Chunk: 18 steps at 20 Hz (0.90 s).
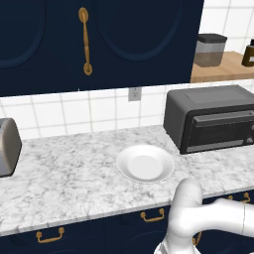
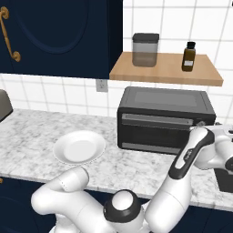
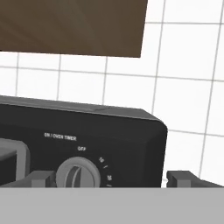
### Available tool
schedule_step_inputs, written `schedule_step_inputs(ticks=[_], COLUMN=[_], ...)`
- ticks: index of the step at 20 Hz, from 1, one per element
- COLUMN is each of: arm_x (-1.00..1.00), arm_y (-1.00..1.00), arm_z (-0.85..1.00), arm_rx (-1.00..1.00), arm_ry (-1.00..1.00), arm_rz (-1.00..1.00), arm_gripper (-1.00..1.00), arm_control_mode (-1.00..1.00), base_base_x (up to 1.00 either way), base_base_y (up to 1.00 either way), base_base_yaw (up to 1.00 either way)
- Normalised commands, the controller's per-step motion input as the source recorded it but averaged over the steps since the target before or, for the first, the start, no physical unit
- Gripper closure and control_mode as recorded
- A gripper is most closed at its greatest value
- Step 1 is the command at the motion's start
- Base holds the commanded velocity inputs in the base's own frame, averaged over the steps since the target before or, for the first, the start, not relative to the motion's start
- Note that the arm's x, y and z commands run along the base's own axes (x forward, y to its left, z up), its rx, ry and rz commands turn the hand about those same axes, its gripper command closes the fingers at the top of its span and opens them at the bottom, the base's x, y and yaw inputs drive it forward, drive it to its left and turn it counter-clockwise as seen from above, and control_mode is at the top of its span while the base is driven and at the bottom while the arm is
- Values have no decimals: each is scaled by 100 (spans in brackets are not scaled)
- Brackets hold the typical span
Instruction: Pick up the kebab skewer and baguette bread, and place them inside the toaster oven. Close the toaster oven door and start by setting the timer.
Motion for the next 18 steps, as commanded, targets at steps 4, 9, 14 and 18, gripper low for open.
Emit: schedule_step_inputs(ticks=[4,9,14,18], arm_x=[8,6,2,4], arm_y=[0,0,0,0], arm_z=[-1,0,0,0], arm_rx=[1,1,0,0], arm_ry=[-4,-5,-5,-4], arm_rz=[0,0,0,-1], arm_gripper=[-100,-100,100,100], arm_control_mode=[-100,-100,-100,-100], base_base_x=[0,0,0,0], base_base_y=[0,0,0,0], base_base_yaw=[0,0,0,0])
